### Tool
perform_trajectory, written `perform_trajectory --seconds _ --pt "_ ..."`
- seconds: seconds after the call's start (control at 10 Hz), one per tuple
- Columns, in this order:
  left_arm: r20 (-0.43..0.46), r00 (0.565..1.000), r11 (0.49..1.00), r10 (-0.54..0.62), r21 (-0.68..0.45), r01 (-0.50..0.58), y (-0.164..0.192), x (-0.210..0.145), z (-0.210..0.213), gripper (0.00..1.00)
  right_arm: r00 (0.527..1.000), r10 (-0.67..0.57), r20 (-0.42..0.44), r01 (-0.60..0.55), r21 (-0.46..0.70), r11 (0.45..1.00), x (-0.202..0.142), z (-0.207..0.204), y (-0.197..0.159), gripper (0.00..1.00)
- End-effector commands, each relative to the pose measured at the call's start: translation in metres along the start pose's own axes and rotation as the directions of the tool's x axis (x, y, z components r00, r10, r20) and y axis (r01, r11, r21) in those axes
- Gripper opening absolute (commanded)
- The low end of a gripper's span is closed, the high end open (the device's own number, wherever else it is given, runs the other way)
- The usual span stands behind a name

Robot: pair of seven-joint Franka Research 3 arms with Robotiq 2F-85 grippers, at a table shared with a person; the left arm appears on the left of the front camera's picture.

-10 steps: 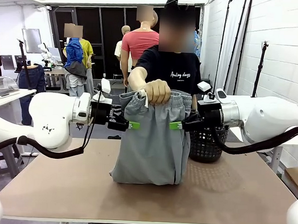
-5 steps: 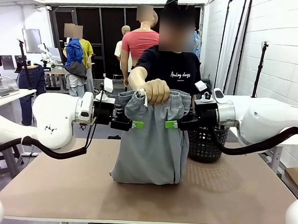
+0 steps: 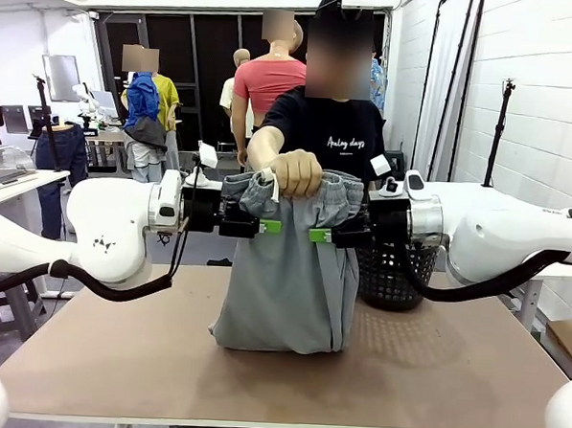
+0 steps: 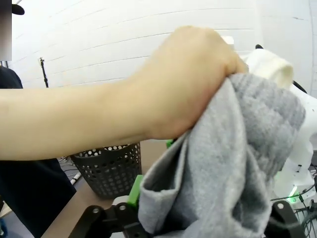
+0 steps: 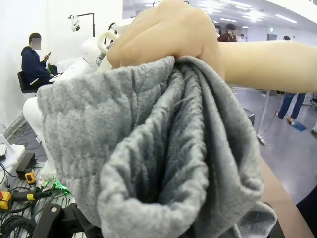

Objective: Fold the training pants.
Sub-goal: Release the ends of the Training pants and then grab the overlapped ends.

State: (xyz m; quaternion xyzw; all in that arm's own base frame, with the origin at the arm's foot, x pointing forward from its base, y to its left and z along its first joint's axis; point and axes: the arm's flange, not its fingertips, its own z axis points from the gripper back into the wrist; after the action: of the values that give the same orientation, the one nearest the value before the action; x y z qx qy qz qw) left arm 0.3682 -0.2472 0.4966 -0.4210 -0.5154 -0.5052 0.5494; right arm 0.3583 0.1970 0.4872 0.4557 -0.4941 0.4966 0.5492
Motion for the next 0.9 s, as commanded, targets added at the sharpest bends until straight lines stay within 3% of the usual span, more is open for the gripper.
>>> perform_trajectory --seconds 0.0,0.2,0.3,0.8 --pt "-0.015 0.999 0.997 0.029 0.077 -0.028 0.003 0.0 -0.007 0.46 0.999 -0.032 -0.021 0.032 0.015 0.999 -0.001 0.002 0.008 0.6" --pt "-0.031 0.999 0.996 0.036 0.089 -0.033 0.006 -0.002 -0.006 0.06 0.999 -0.037 -0.028 0.037 0.022 0.999 0.004 0.005 0.004 0.2" --pt "-0.045 0.998 0.995 0.042 0.088 -0.037 0.005 -0.004 -0.008 0.0 0.999 -0.045 -0.027 0.046 0.029 0.999 0.005 0.007 0.005 0.0" --pt "-0.062 0.997 0.998 0.051 0.041 -0.048 0.009 -0.005 -0.006 0.0 0.999 -0.042 -0.033 0.043 0.036 0.998 0.014 0.016 -0.004 0.0"
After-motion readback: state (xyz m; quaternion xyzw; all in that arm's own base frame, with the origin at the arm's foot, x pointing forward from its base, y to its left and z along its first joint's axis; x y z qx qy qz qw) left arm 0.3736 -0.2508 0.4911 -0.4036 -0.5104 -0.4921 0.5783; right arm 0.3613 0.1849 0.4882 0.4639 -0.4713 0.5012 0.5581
